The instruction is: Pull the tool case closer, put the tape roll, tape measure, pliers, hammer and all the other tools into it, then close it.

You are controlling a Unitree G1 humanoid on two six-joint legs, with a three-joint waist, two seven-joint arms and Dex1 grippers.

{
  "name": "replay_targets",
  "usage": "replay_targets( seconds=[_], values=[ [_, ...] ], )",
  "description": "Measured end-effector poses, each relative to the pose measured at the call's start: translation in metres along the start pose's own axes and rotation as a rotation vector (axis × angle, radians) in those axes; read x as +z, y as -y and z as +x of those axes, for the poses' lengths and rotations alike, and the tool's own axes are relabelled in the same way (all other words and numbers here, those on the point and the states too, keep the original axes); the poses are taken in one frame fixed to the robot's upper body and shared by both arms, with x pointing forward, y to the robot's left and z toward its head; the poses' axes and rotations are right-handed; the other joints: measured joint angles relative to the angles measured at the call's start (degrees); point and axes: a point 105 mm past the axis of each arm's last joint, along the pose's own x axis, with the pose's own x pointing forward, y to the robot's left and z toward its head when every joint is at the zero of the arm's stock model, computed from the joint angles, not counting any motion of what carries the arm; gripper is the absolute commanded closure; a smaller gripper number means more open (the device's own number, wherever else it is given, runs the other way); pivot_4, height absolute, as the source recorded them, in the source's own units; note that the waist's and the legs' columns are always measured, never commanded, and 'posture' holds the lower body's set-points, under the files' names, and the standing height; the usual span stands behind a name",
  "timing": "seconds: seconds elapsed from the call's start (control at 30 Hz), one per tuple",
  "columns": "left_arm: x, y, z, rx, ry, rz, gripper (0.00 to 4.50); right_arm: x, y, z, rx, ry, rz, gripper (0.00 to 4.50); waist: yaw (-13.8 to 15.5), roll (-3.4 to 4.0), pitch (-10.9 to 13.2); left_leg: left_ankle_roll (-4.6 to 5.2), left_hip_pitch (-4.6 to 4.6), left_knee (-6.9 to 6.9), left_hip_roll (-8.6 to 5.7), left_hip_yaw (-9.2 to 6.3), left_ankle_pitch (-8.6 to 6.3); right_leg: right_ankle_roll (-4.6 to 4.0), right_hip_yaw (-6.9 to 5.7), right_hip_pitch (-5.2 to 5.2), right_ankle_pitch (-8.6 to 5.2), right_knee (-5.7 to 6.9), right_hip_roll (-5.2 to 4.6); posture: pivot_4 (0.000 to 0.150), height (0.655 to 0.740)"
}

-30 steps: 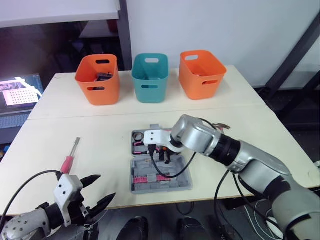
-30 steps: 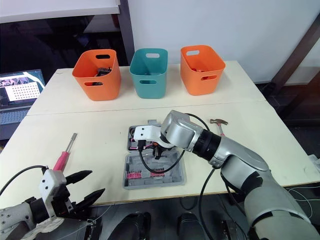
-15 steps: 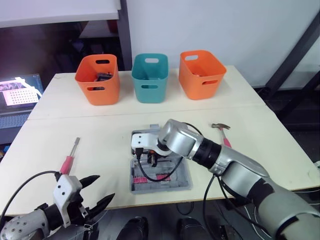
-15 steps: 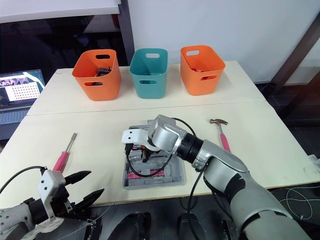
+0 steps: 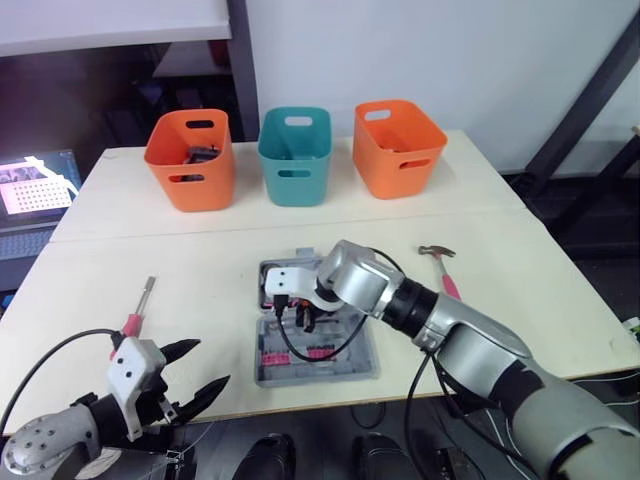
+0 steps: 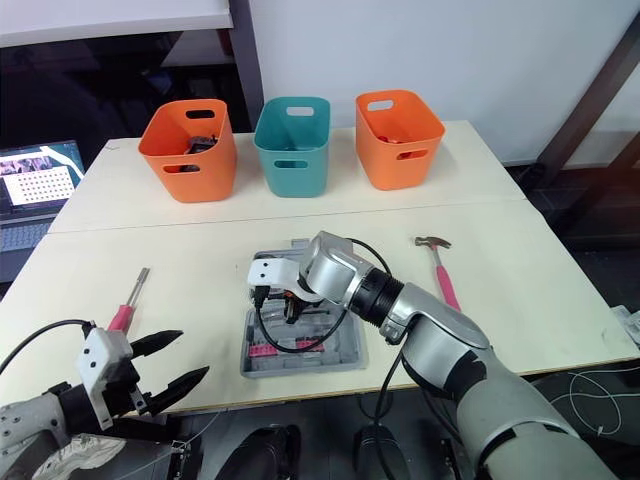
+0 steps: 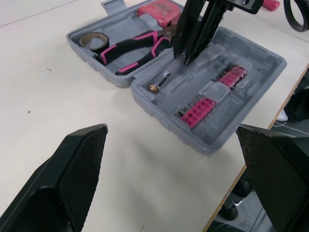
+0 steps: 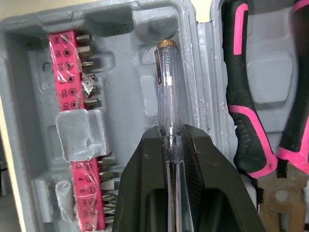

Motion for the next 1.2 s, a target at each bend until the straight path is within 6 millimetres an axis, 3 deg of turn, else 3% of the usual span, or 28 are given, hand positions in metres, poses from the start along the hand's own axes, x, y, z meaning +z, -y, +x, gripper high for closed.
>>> replay_targets(
  seconds=[0.57,0.8,1.1,1.2],
  values=[
    [-0.001,-0.004,0.0,-0.017,-0.016,0.004,0.0,0.013,0.003,-0.001,-0.025,0.044,-0.021,4.43,0.0,0.0,0.0,-0.06,0.0,-0.03,0.08,0.0,0.02,-0.06,0.03,-0.07,0.05,0.02,0.01,0.15,0.7329],
    [-0.003,-0.005,0.0,-0.016,-0.021,-0.001,0.0,0.012,0.005,-0.002,-0.042,0.036,-0.027,1.13,0.1,0.01,0.0,-0.06,0.0,-0.03,0.08,0.0,0.02,-0.06,0.03,-0.07,0.04,0.01,0.01,0.15,0.7329],
    [-0.002,-0.005,0.001,-0.025,-0.016,0.003,0.0,0.012,-0.002,-0.012,-0.036,0.115,-0.049,1.13,0.2,0.0,0.0,-0.06,0.0,-0.03,0.07,0.01,0.02,-0.06,0.03,-0.06,0.05,0.01,0.0,0.15,0.7329],
    [-0.001,-0.008,0.003,-0.023,-0.01,0.005,0.0,0.016,-0.006,-0.014,-0.058,0.25,-0.051,1.13,0.2,-0.01,0.0,-0.06,0.0,-0.01,0.08,0.0,0.02,-0.05,0.03,-0.03,0.05,0.01,0.0,0.15,0.7329]
  ],
)
